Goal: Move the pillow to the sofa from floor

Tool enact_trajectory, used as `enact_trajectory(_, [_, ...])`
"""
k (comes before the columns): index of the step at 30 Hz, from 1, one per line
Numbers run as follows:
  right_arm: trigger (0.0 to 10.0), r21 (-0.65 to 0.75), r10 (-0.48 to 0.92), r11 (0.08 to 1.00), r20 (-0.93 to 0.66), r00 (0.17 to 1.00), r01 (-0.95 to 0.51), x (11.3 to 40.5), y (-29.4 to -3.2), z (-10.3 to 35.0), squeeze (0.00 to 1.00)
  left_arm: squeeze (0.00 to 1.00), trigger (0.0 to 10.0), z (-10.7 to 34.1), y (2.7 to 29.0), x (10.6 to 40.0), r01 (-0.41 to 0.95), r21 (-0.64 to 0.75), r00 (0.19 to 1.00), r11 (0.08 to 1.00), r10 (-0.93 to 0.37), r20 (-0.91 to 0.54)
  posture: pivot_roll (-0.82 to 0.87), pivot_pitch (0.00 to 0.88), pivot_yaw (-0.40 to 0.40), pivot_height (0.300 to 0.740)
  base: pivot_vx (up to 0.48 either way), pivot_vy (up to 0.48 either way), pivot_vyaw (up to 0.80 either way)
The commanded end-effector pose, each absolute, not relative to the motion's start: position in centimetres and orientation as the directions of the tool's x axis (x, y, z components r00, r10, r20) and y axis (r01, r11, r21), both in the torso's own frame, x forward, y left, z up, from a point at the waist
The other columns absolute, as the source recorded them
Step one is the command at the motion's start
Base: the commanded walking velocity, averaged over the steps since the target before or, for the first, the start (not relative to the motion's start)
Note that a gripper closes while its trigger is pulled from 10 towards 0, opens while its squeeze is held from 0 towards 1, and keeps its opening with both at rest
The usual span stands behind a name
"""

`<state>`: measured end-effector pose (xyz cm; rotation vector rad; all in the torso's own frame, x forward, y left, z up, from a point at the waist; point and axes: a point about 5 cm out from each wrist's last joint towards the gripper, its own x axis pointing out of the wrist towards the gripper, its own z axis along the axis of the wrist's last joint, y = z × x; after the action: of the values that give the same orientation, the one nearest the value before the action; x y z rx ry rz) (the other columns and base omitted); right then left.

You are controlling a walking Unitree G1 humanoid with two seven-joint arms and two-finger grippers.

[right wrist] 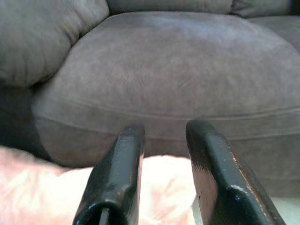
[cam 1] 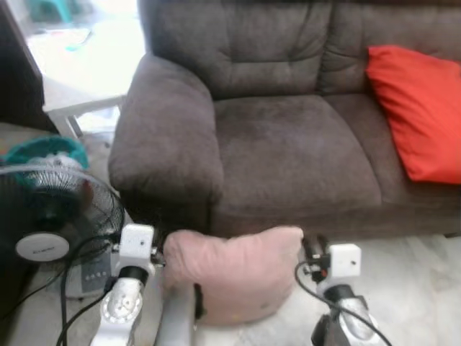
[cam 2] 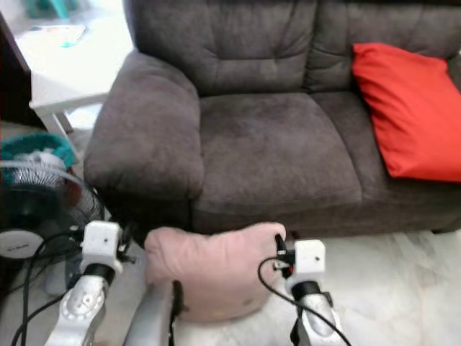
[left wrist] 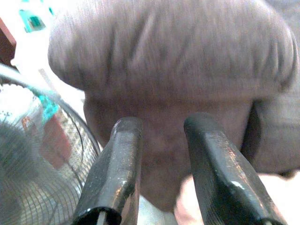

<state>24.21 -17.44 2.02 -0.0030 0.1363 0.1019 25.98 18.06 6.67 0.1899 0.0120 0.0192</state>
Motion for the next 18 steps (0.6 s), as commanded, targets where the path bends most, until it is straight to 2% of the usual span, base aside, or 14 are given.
enact_trajectory(1, [10.0, -0.004, 0.083, 0.996, -0.137, 0.987, -0.084, 24.1, -18.09, 2.15, 0.0, 0.0, 10.0, 6.54, 17.61, 26.08, -0.006, 0.177, 1.0, 0.984, 0.01, -0.02, 0.07, 0.054, -0.053, 0.494, 0.289, 0.0, 0.48])
enact_trajectory(12, [10.0, -0.016, 0.098, 0.995, -0.135, 0.986, -0.101, 24.02, -17.85, 2.46, 0.0, 0.0, 10.0, 6.57, 17.61, 26.07, -0.002, 0.175, 1.0, 0.985, 0.005, -0.019, 0.07, 0.057, -0.053, 0.494, 0.285, 0.0, 0.0])
enact_trajectory(18, [10.0, -0.029, 0.113, 0.993, -0.139, 0.984, -0.118, 23.89, -17.62, 2.58, 0.0, 0.0, 10.0, 6.18, 17.34, 26.07, 0.029, 0.173, 0.999, 0.985, -0.023, -0.037, 0.07, 0.056, -0.052, 0.494, 0.0, 0.0, 0.76])
